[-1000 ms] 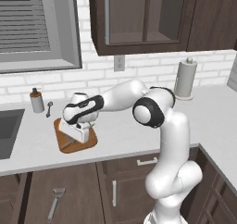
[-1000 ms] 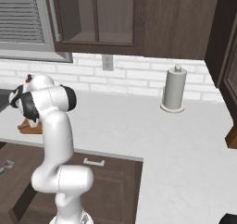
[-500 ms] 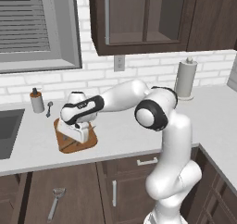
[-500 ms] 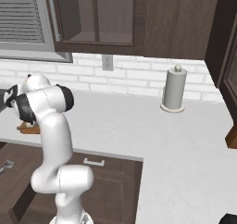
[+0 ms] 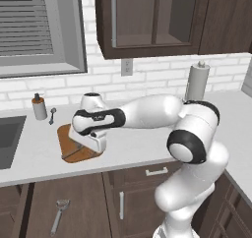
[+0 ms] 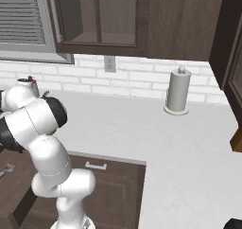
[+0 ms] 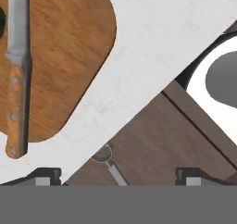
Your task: Place the appropriate cutting tool for cutting the broccoli skin on the cutting board.
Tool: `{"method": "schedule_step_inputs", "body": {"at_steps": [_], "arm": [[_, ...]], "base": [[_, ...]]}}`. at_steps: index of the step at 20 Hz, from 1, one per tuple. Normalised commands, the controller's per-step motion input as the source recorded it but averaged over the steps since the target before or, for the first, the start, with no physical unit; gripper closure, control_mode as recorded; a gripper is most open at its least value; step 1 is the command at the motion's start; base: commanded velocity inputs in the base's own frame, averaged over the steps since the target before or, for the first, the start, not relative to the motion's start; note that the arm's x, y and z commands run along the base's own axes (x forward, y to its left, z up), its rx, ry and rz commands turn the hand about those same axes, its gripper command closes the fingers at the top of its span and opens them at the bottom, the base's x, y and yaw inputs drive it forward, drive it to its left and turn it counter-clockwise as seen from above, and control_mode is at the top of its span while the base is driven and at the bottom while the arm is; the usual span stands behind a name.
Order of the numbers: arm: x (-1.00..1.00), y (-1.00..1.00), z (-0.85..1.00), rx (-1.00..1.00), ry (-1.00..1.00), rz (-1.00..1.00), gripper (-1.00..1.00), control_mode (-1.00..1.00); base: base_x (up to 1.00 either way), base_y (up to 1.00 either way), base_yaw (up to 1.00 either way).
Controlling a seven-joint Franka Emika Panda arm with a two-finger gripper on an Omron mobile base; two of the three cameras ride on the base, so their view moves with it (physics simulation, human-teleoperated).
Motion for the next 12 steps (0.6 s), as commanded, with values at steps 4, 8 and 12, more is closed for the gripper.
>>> {"method": "schedule_step_inputs", "body": {"at_steps": [4,8,12], "arm": [[-0.49,-0.71,0.34,0.02,-0.07,0.0,-1.0,-1.0],[-0.4,-0.73,0.33,0.02,-0.06,0.0,-1.0,-1.0],[-0.33,-0.75,0.31,0.03,-0.03,0.0,-1.0,-1.0]], "base": [[0.0,0.0,0.0],[0.0,0.0,0.0],[0.0,0.0,0.0]]}}
